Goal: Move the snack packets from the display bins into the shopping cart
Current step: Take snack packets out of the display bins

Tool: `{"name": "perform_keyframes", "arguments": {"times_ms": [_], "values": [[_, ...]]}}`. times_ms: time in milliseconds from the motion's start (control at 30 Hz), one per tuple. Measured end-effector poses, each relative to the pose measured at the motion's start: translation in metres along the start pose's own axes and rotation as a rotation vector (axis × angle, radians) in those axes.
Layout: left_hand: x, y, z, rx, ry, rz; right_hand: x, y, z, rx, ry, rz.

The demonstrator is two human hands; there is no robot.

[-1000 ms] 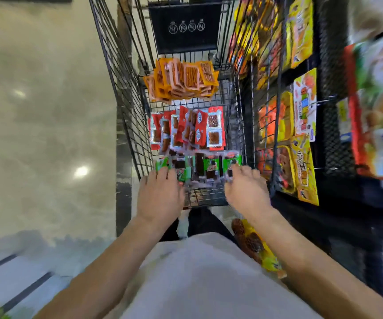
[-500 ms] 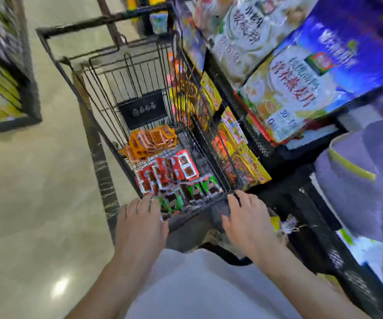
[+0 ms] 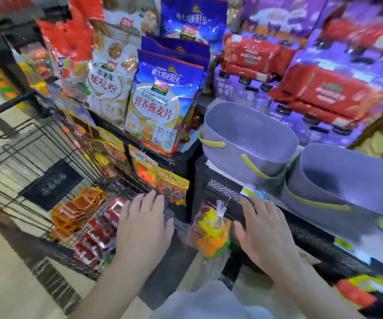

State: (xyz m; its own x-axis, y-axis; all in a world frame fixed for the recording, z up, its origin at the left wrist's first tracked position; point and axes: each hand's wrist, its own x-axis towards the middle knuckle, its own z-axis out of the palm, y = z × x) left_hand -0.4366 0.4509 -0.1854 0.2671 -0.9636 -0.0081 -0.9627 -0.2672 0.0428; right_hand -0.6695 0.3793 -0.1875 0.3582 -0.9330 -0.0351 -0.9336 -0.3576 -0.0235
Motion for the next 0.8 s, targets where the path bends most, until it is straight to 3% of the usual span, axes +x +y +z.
{"name": "perform_keyframes", "arguments": {"times_ms": [433, 567, 800], "values": [[-0.007, 0.308, 0.003, -0.046, -0.059, 0.418, -0.14, 0.26, -0.011, 0.066, 0.079, 0.453], [-0.008, 0.388, -0.008, -0.064, -0.016, 0.589, -0.177, 0.322, -0.02, 0.058, 0.075, 0.612], [0.025, 0.505, -0.017, -0.209, 0.033, 0.817, -0.199, 0.413, -0.03, 0.073, 0.224, 0.794]]}}
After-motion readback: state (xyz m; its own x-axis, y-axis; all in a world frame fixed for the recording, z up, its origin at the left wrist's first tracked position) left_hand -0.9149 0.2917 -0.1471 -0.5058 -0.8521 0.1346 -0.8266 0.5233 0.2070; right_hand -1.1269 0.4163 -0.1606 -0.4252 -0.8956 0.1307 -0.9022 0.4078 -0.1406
